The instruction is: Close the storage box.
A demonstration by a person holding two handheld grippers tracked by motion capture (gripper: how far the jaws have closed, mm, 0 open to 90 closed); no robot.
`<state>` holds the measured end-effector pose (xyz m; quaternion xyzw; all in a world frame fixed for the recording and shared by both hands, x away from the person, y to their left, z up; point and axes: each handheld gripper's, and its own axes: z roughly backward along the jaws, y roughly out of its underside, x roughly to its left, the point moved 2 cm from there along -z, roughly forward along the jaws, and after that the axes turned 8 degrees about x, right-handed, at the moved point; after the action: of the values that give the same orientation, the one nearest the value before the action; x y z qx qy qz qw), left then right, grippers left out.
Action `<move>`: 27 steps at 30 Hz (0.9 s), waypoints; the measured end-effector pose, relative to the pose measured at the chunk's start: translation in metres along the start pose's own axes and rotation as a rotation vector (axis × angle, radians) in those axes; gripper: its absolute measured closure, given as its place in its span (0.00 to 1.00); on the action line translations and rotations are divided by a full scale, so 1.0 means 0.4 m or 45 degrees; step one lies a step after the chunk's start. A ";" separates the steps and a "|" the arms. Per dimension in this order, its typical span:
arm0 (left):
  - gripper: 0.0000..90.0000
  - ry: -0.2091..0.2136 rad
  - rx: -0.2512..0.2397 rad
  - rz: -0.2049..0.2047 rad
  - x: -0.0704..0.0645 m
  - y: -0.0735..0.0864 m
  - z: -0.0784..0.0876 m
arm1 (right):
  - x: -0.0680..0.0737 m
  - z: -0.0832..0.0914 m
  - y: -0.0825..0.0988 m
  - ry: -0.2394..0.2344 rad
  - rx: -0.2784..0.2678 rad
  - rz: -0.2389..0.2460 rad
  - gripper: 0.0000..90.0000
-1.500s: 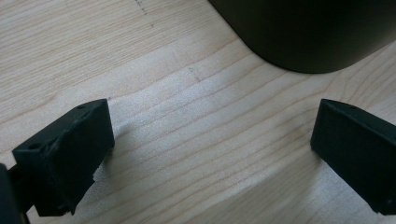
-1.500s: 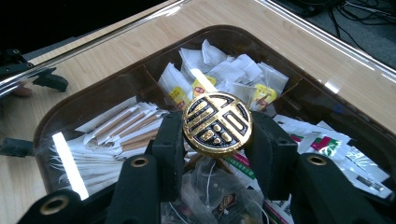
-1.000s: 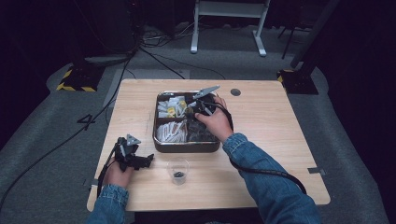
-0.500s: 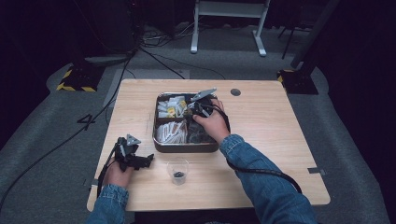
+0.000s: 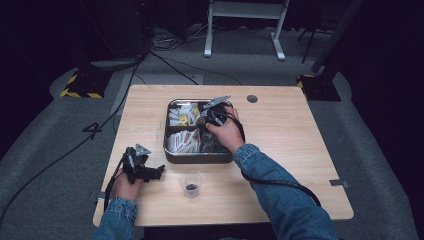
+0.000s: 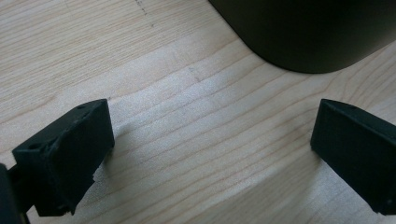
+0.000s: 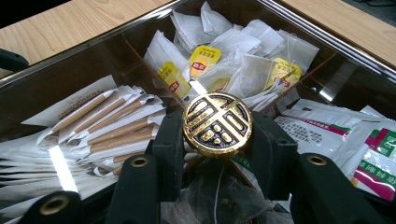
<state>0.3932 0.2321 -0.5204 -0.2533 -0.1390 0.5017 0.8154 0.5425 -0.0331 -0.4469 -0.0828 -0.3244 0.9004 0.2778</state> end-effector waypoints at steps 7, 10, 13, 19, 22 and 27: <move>0.00 0.000 0.001 -0.001 0.000 0.000 0.000 | -0.001 -0.007 0.001 0.015 0.005 0.002 0.65; 0.00 -0.002 0.000 -0.002 0.000 0.000 0.000 | -0.002 -0.007 0.002 0.012 0.003 -0.001 0.65; 0.00 0.000 0.000 0.000 0.000 0.000 0.000 | 0.001 -0.007 0.003 0.016 0.002 0.001 0.65; 0.00 0.000 0.000 -0.001 0.000 0.000 0.000 | 0.004 -0.006 0.007 0.024 -0.006 0.000 0.65; 0.00 0.000 0.000 0.000 0.000 0.000 0.000 | 0.004 -0.006 0.007 0.024 -0.009 -0.012 0.65; 0.00 0.000 0.000 0.000 0.000 0.000 0.000 | 0.002 -0.001 0.009 0.010 -0.037 -0.036 0.60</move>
<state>0.3932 0.2321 -0.5204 -0.2531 -0.1390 0.5017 0.8154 0.5405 -0.0349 -0.4496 -0.0857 -0.3375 0.8913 0.2903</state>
